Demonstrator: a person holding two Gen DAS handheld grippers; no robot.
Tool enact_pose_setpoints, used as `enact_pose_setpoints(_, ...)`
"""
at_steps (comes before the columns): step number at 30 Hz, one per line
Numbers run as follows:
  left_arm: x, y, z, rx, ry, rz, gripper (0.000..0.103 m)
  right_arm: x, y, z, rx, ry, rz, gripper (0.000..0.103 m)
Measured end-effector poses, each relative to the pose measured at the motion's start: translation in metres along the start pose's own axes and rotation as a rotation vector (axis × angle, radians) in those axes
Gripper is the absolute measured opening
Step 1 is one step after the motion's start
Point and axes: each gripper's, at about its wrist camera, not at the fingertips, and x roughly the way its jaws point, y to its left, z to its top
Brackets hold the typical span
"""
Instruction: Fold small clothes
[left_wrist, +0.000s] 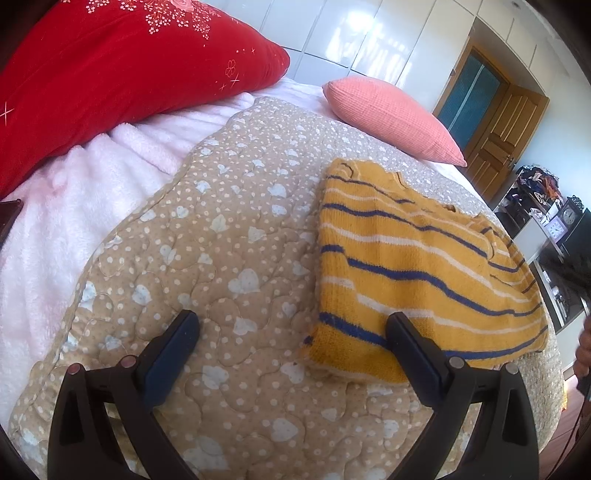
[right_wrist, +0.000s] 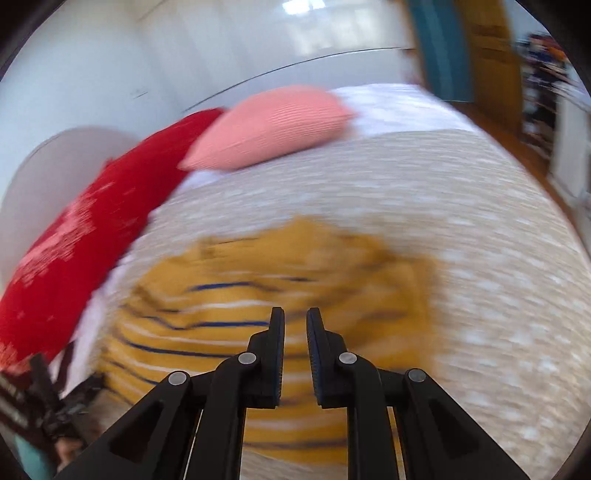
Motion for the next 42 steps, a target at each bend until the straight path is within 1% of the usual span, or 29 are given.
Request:
enact_pose_setpoints(2,0.0,0.0,0.0,0.0,0.001,-0.001,0.101,0.032,0.03,0.008,-0.017,0.032,0.063,0.015)
enact_pose_setpoints(4,0.0,0.0,0.0,0.0,0.001,-0.003,0.101,0.066,0.039,0.014,0.009,0.086,0.124,0.015)
enact_pose_setpoints(5,0.0,0.0,0.0,-0.001,0.0,-0.006,0.101,0.089,0.039,0.015,0.039,0.136,0.121,0.015)
enact_pose_setpoints(6,0.0,0.0,0.0,-0.002,0.0,-0.008,0.101,0.111,0.036,0.014,0.06,0.184,0.081,0.018)
enact_pose_setpoints(7,0.0,0.001,0.0,-0.004,-0.001,-0.011,0.101,0.141,0.032,0.01,0.081,0.268,0.016,0.019)
enact_pose_setpoints(8,0.0,0.001,0.0,-0.004,-0.002,-0.013,0.101,0.156,0.029,0.009,0.095,0.295,0.014,0.019)
enact_pose_setpoints(9,0.0,0.001,0.0,-0.005,-0.002,-0.014,0.101,0.157,0.028,0.012,0.108,0.266,0.024,0.019)
enact_pose_setpoints(11,0.0,0.002,-0.001,-0.005,-0.004,-0.021,0.102,0.149,0.026,0.021,0.14,0.245,0.067,0.023)
enact_pose_setpoints(12,0.0,0.003,0.0,-0.007,-0.004,-0.028,0.102,0.14,0.025,0.025,0.132,0.191,0.098,0.023)
enact_pose_setpoints(14,0.0,0.004,0.0,-0.01,-0.005,-0.034,0.102,0.114,0.012,0.031,0.115,0.077,0.083,0.028)
enact_pose_setpoints(15,0.0,0.004,0.0,-0.01,-0.006,-0.034,0.102,0.11,0.001,0.032,0.139,0.075,0.07,0.036)
enact_pose_setpoints(16,0.0,0.004,0.0,-0.008,-0.005,-0.033,0.102,0.111,-0.013,0.032,0.166,0.094,0.047,0.039)
enact_pose_setpoints(17,0.0,0.004,0.0,-0.007,-0.005,-0.031,0.102,0.114,-0.032,0.03,0.203,0.126,-0.014,0.039)
enact_pose_setpoints(18,0.0,0.004,-0.001,-0.008,-0.006,-0.033,0.102,0.114,-0.047,0.028,0.223,0.134,-0.073,0.034)
enact_pose_setpoints(19,0.001,0.004,-0.001,-0.008,-0.006,-0.034,0.102,0.107,-0.067,0.025,0.252,0.115,-0.097,0.018)
enact_pose_setpoints(20,0.001,0.004,0.0,-0.006,-0.006,-0.035,0.102,0.098,-0.08,0.024,0.28,0.097,-0.125,0.013)
enact_pose_setpoints(21,0.001,0.004,0.0,-0.006,-0.006,-0.036,0.102,0.088,-0.088,0.025,0.304,0.073,-0.171,0.013)
enact_pose_setpoints(23,0.001,0.004,-0.001,-0.006,-0.005,-0.035,0.102,0.064,-0.095,0.026,0.324,0.03,-0.195,0.016)
enact_pose_setpoints(25,0.001,0.004,-0.001,-0.006,-0.006,-0.035,0.102,0.037,-0.082,0.027,0.271,-0.014,-0.193,0.027)
enact_pose_setpoints(27,0.001,0.003,0.0,-0.006,-0.006,-0.035,0.102,0.013,-0.062,0.021,0.163,-0.042,-0.178,0.032)
enact_pose_setpoints(29,0.001,0.003,0.0,-0.004,-0.004,-0.033,0.102,-0.002,-0.042,0.005,0.091,-0.043,-0.137,0.036)
enact_pose_setpoints(32,0.001,0.003,0.0,0.0,-0.001,-0.027,0.102,-0.009,-0.042,-0.027,0.064,0.012,-0.071,0.042)
enact_pose_setpoints(33,0.001,0.003,0.0,0.001,0.0,-0.024,0.102,-0.003,-0.047,-0.036,0.057,0.03,-0.097,0.043)
enact_pose_setpoints(34,0.001,0.002,0.0,0.003,0.002,-0.021,0.102,0.006,-0.057,-0.049,0.059,0.062,-0.155,0.043)
enact_pose_setpoints(35,0.002,0.001,0.0,0.005,0.004,-0.017,0.102,0.013,-0.067,-0.055,0.078,0.097,-0.175,0.043)
enact_pose_setpoints(36,0.002,0.001,0.001,0.008,0.005,-0.014,0.102,0.019,-0.081,-0.061,0.114,0.132,-0.165,0.046)
enact_pose_setpoints(38,0.002,0.0,0.001,0.013,0.006,-0.006,0.102,0.009,-0.094,-0.062,0.18,0.105,-0.113,0.046)
enact_pose_setpoints(40,0.001,0.0,0.001,0.013,0.003,-0.008,0.102,-0.004,-0.089,-0.057,0.194,0.093,-0.131,0.05)
enact_pose_setpoints(42,-0.001,0.003,0.0,0.002,-0.004,-0.024,0.102,-0.019,-0.069,-0.051,0.131,0.066,-0.167,0.052)
